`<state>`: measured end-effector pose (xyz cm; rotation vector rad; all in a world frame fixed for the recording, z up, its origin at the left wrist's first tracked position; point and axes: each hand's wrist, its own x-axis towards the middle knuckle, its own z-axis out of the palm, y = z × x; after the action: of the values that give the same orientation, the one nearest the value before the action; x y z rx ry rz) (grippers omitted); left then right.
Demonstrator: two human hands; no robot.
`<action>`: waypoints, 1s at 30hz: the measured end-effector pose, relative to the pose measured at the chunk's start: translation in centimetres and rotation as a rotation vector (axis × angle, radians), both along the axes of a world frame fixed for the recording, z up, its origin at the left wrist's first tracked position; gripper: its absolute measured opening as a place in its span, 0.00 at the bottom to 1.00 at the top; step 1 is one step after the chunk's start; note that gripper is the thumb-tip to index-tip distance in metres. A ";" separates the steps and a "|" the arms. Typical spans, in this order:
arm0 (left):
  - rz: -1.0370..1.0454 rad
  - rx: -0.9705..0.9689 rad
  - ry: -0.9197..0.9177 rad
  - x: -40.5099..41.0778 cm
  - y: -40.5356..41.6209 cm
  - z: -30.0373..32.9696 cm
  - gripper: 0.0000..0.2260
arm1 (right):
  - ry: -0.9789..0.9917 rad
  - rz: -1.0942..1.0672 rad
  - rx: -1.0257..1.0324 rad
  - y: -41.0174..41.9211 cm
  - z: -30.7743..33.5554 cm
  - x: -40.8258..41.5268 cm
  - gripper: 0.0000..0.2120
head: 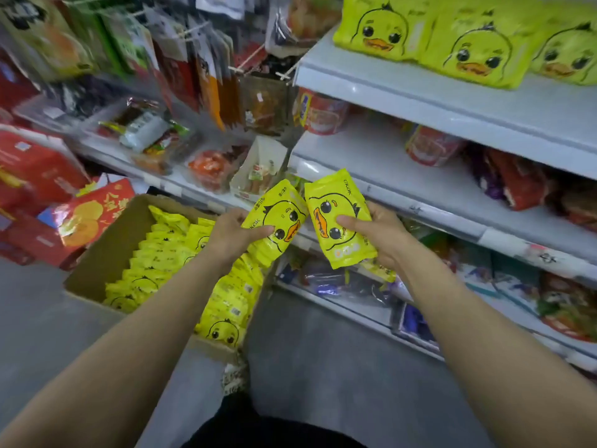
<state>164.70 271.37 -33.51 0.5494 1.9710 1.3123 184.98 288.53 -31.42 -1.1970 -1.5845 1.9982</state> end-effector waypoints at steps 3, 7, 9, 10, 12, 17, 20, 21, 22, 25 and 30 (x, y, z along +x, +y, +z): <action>-0.073 0.073 0.045 4.2 2.1 3.5 0.14 | 0.013 -0.018 0.130 1.9 4.4 5.0 0.19; -0.177 0.133 0.161 8.2 5.5 7.8 0.19 | -0.016 -0.061 0.349 4.1 10.2 10.7 0.17; -0.243 0.159 0.197 10.0 7.2 9.9 0.20 | -0.039 -0.099 0.443 5.4 13.0 13.2 0.18; -0.280 0.178 0.211 10.8 8.1 10.9 0.20 | -0.046 -0.119 0.483 6.3 14.2 14.3 0.19; -0.337 0.212 0.254 12.0 10.1 12.8 0.18 | -0.049 -0.168 0.539 8.2 16.2 16.2 0.18; -0.496 0.261 0.282 13.3 15.9 16.9 0.14 | -0.042 -0.245 0.636 13.4 19.3 19.0 0.23; -0.590 0.262 0.260 13.6 19.8 18.4 0.13 | -0.072 -0.287 0.649 16.9 20.5 20.0 0.26; -0.626 0.262 0.272 13.8 21.0 18.8 0.13 | -0.089 -0.293 0.658 18.1 21.0 20.3 0.24; -0.663 0.264 0.290 13.7 22.4 19.1 0.13 | -0.111 -0.295 0.672 19.3 21.4 20.6 0.22; -0.765 0.265 0.318 13.7 26.3 20.1 0.14 | -0.192 -0.304 0.689 23.4 22.3 21.5 0.22; -0.889 0.242 0.346 12.8 31.4 21.7 0.15 | -0.393 -0.249 0.781 29.9 22.2 21.9 0.24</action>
<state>177.55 302.80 -11.84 1.6294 1.4836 0.8992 206.90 318.42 -9.25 -1.3804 -1.9900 0.8583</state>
